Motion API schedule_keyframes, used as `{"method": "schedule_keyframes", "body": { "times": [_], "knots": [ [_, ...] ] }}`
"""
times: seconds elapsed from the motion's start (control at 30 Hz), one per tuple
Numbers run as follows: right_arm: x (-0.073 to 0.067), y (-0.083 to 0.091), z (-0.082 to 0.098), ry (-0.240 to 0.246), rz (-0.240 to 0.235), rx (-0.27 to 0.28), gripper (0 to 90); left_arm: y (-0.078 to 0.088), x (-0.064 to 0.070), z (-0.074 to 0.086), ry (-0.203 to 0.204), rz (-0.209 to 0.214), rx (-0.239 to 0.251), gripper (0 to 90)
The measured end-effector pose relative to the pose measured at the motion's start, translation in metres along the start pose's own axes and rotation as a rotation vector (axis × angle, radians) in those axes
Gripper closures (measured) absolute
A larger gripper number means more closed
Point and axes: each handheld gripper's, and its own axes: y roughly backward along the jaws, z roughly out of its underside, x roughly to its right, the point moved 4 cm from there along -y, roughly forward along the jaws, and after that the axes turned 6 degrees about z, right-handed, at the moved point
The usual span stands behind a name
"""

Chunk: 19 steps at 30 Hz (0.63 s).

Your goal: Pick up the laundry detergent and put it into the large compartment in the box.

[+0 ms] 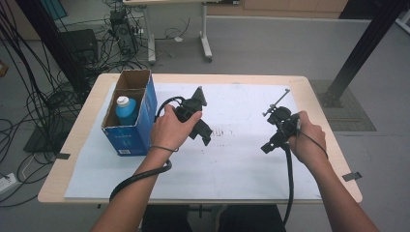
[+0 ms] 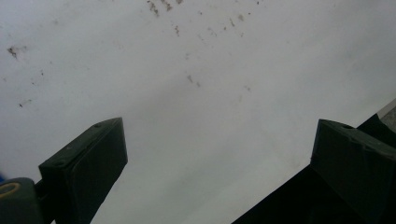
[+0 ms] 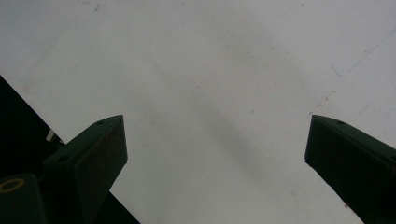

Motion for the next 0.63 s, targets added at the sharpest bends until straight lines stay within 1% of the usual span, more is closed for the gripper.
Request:
{"method": "schedule_keyframes", "body": {
  "times": [0.1,0.2,0.3,0.33,0.5,0.63],
  "knots": [
    [-0.0005,-0.0001,-0.0006,0.001,0.0,0.003,5.2,-0.0009,0.0005,0.0002,-0.001,0.003,-0.007,4.1],
    [-0.0016,0.0,-0.0004,0.001,-0.003,0.004,5.2,-0.0007,0.001,-0.0001,0.003,-0.002,-0.009,4.1],
    [-0.003,0.0009,0.0009,-0.001,0.002,0.002,5.2,0.0002,0.0028,-0.0007,-0.009,0.001,-0.009,4.1],
    [-0.003,0.0011,0.0017,-0.001,0.005,0.001,5.2,0.0003,0.0031,-0.0011,-0.01,0.001,-0.002,4.1],
    [-0.0031,0.0016,0.0038,-0.014,0.0,0.005,5.2,-0.0013,0.0006,-0.0013,-0.002,0.001,-0.004,4.1],
    [-0.0057,0.0024,0.0036,-0.012,0.0,0.014,5.2,0.0001,-0.0006,-0.0012,0.001,0.004,0.0,4.1]
  ]
}}
